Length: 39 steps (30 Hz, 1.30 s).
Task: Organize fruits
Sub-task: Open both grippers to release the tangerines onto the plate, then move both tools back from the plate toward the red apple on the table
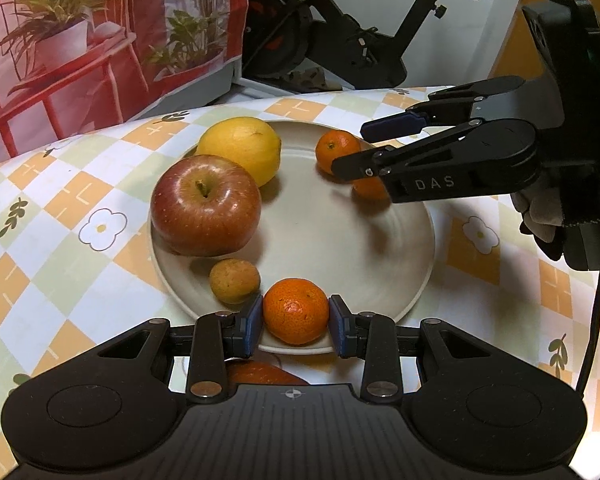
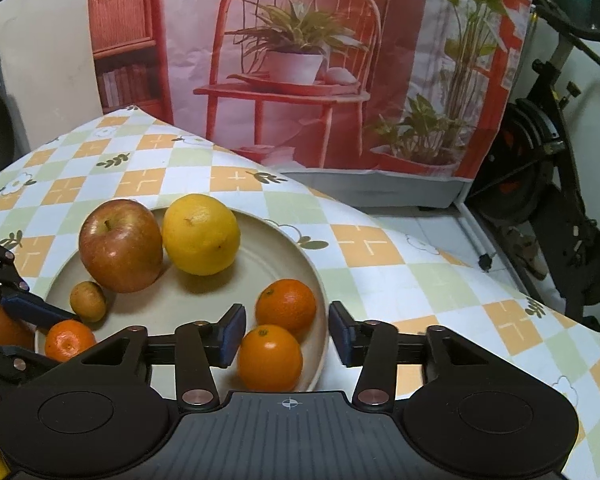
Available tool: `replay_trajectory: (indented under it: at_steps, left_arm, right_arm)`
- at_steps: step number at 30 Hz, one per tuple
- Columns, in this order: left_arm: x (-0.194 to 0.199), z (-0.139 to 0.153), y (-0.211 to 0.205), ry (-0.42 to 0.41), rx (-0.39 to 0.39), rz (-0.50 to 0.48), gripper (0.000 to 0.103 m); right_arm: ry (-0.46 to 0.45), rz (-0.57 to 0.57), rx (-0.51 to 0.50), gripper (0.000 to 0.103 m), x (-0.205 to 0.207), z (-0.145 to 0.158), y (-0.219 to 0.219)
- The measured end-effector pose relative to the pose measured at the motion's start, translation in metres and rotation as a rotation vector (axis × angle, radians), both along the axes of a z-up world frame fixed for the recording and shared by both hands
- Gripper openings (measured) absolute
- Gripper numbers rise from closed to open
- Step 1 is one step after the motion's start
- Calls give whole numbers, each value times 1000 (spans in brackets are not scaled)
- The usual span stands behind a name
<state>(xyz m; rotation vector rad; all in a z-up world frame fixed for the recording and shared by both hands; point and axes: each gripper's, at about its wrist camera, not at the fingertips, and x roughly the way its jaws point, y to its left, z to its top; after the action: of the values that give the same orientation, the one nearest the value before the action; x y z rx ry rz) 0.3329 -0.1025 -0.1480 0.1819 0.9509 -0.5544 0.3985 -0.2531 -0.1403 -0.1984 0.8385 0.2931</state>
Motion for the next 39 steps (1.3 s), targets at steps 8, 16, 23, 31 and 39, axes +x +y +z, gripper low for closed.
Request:
replay_trajectory:
  at_steps: [8,16,23,31,39]
  left_arm:
    - [-3,4,0,-19,25,6,39]
    - [-8,11,1,-53,47,21,53]
    - [-18,21,8,-74,40,44,53]
    - [-32,38,33,-101,-6,107,55]
    - [-50,55,59,-134,-47,172,57]
  right_arm:
    - [-14,-5,11,49,-12,9,2]
    - [-39,-54,85,67,-38,25,-5]
    - [-43,-141,135,77,-70,25,-13]
    - [-69,-225,219,95,-109,32,-17]
    - [-90,-257,270,103,-143,33,-7]
